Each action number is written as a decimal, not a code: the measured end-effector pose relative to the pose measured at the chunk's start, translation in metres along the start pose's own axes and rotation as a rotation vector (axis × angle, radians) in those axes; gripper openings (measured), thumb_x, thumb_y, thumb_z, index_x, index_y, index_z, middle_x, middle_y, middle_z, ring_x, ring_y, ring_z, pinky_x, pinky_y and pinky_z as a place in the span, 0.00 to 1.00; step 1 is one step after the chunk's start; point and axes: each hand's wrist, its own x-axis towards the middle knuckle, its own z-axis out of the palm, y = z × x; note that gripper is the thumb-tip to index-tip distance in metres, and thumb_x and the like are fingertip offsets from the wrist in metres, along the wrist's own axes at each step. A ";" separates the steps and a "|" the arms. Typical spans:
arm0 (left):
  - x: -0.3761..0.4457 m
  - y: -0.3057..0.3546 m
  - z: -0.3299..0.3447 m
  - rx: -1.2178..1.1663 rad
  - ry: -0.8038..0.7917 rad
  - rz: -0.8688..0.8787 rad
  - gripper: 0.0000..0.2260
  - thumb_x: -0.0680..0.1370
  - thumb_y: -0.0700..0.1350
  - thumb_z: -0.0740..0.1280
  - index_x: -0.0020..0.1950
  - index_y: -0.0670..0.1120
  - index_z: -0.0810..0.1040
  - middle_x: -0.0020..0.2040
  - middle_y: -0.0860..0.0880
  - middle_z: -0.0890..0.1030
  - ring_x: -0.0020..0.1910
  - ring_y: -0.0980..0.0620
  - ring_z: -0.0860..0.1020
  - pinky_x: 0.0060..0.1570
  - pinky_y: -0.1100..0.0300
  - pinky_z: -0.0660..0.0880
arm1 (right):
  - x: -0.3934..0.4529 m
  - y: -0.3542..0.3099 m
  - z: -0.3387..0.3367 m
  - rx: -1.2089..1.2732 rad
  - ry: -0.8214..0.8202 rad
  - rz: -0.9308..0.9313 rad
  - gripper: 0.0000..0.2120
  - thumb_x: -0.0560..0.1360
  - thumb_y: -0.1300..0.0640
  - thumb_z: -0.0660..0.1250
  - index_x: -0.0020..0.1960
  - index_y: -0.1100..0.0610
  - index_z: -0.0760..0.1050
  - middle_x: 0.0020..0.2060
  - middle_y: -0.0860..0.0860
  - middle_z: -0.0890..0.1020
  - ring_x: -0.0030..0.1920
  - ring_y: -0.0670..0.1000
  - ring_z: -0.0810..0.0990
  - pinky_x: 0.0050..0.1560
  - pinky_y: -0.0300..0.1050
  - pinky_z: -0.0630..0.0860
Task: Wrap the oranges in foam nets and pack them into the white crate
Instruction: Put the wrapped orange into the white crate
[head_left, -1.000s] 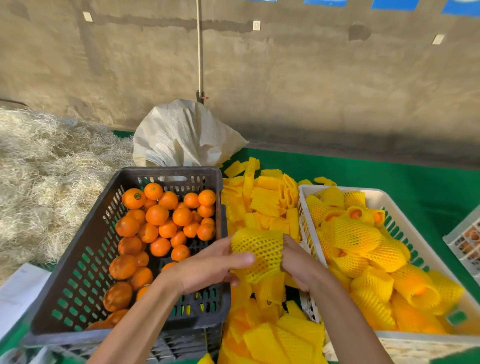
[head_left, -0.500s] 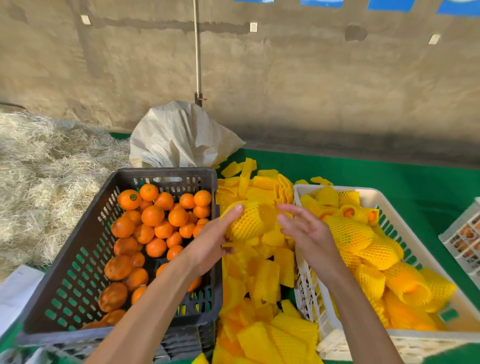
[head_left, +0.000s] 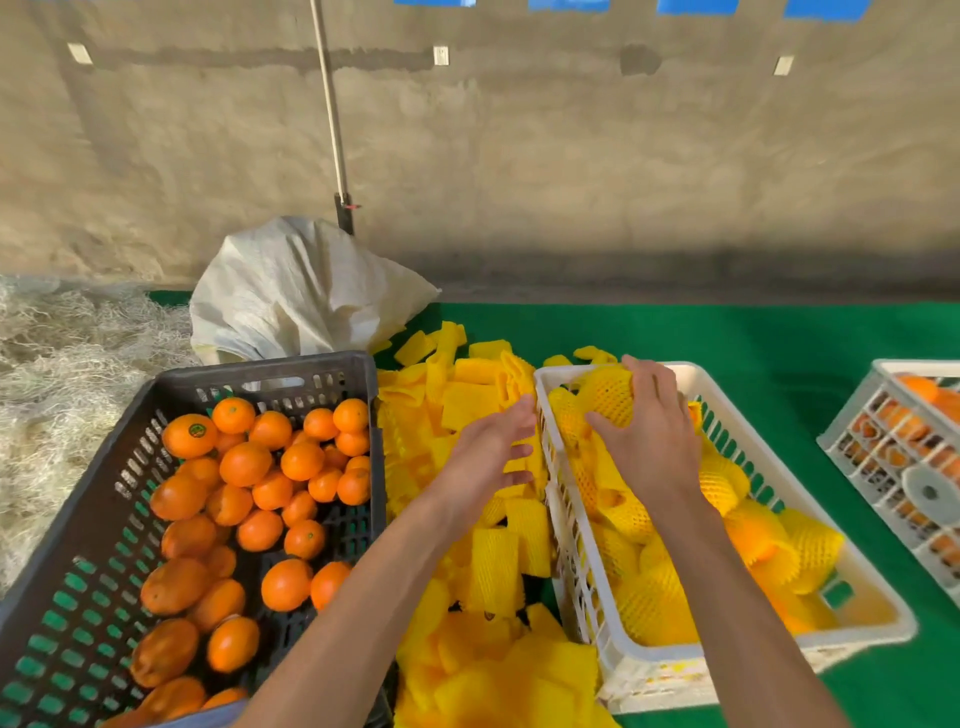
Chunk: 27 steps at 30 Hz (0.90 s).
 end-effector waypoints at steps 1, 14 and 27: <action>0.002 -0.004 0.007 -0.002 -0.012 -0.012 0.20 0.81 0.63 0.65 0.64 0.51 0.80 0.63 0.53 0.81 0.62 0.51 0.79 0.55 0.53 0.81 | 0.006 0.010 -0.002 -0.048 0.030 0.020 0.37 0.74 0.48 0.75 0.77 0.53 0.63 0.73 0.53 0.66 0.71 0.60 0.69 0.61 0.58 0.75; 0.025 -0.004 0.022 0.133 0.200 0.145 0.08 0.81 0.53 0.71 0.56 0.51 0.83 0.56 0.54 0.83 0.59 0.54 0.80 0.62 0.51 0.79 | 0.006 0.005 0.023 -0.187 -0.154 -0.037 0.24 0.73 0.39 0.73 0.64 0.50 0.79 0.68 0.50 0.76 0.71 0.54 0.70 0.73 0.52 0.61; -0.024 -0.071 -0.142 0.664 0.401 0.211 0.23 0.85 0.56 0.62 0.75 0.42 0.69 0.70 0.45 0.75 0.66 0.48 0.74 0.64 0.52 0.73 | -0.092 -0.047 0.138 -0.197 -0.906 -0.070 0.23 0.79 0.51 0.68 0.71 0.57 0.68 0.66 0.57 0.74 0.64 0.62 0.75 0.59 0.57 0.75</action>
